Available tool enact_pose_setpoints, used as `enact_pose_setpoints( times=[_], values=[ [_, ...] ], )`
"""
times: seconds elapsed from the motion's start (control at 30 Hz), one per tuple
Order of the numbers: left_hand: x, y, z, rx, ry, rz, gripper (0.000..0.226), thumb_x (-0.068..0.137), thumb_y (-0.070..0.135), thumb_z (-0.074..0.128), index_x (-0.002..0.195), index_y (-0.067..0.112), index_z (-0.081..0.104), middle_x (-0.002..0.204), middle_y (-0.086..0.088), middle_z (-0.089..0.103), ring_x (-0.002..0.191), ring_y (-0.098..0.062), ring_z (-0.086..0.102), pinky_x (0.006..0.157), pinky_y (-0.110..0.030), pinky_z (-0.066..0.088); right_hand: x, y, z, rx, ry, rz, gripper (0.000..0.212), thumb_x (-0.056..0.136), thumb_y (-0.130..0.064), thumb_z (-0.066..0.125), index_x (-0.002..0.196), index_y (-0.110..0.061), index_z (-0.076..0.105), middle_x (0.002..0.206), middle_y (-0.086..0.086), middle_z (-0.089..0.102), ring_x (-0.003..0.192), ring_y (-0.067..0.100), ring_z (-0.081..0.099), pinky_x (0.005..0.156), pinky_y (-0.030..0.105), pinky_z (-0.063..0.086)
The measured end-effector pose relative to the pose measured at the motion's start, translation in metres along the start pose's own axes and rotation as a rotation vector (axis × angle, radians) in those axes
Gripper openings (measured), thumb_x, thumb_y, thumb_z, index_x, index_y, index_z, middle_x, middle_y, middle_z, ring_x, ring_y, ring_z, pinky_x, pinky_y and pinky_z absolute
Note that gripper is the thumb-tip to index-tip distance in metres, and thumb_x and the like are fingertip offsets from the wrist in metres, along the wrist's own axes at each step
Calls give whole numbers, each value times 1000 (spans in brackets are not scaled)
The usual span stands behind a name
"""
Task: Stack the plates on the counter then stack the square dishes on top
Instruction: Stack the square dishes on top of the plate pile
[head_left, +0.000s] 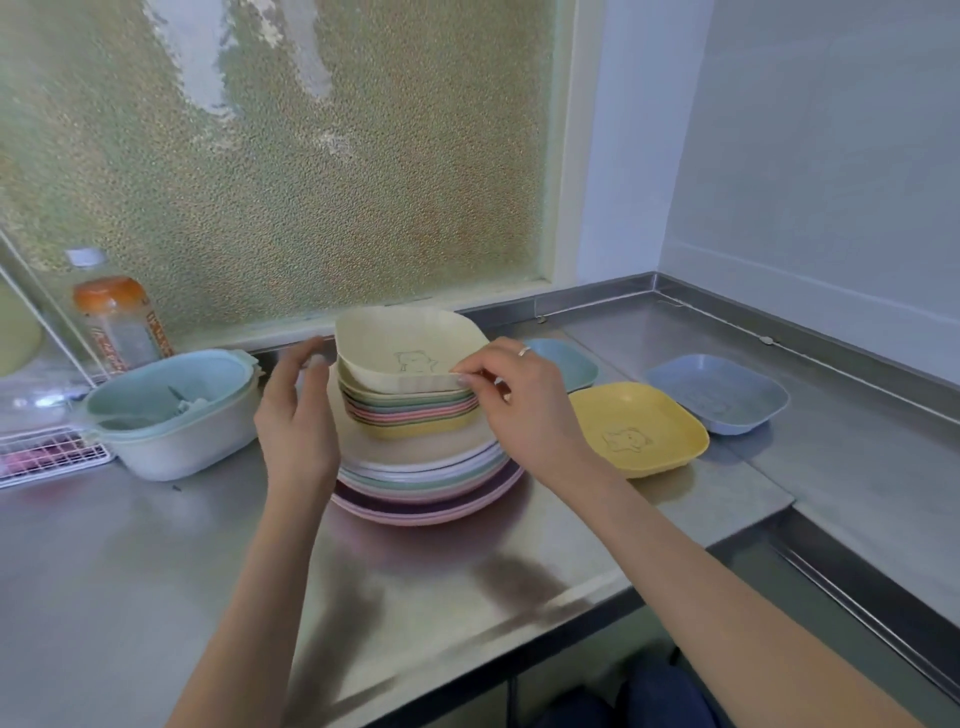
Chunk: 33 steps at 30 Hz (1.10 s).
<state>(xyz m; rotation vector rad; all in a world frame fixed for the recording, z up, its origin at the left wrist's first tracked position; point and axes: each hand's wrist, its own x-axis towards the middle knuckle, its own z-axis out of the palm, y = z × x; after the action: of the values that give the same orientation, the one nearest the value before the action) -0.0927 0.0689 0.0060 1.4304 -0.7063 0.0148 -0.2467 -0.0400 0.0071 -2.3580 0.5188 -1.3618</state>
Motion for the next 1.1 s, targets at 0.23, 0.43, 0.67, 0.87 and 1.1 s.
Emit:
enact_pose_setpoints(
  times=[0.23, 0.43, 0.67, 0.87, 1.1],
  values=[
    [6, -16, 5, -76, -203, 30, 35, 100, 19, 37, 131, 18, 54, 127, 12, 54, 107, 21, 46, 89, 6, 28, 0, -4, 4, -26, -24, 1, 13, 84, -6, 62, 89, -11, 73, 80, -2, 64, 67, -2, 48, 64, 3, 34],
    [15, -29, 4, -62, -191, 17, 32, 99, 19, 39, 123, 20, 60, 138, 5, 53, 127, 3, 43, 94, 4, 26, -1, -4, 7, 25, -66, -8, 15, 83, -8, 64, 92, -13, 75, 77, -6, 60, 69, -3, 49, 63, 5, 35],
    [10, -35, 5, 0, -198, 89, 35, 99, 21, 35, 124, 14, 58, 141, 2, 49, 126, 5, 41, 97, 1, 26, 0, -4, 8, 48, -123, 39, 16, 84, -8, 61, 92, -12, 74, 78, -10, 56, 69, -1, 51, 63, 8, 39],
    [8, -39, 7, 65, -189, 130, 43, 96, 33, 32, 128, 16, 56, 140, 0, 50, 126, 1, 42, 96, 2, 25, -11, -5, -4, 113, -74, 99, 24, 90, -10, 57, 111, -16, 68, 100, -4, 57, 76, 0, 53, 76, 7, 40],
    [3, -39, 8, 64, -155, 161, 45, 98, 34, 30, 133, 18, 52, 133, 7, 56, 122, 1, 46, 95, -2, 30, -72, 49, -33, -397, -38, 499, 43, 86, -20, 63, 128, -17, 53, 124, 10, 59, 107, 29, 56, 91, 35, 43]
  ],
)
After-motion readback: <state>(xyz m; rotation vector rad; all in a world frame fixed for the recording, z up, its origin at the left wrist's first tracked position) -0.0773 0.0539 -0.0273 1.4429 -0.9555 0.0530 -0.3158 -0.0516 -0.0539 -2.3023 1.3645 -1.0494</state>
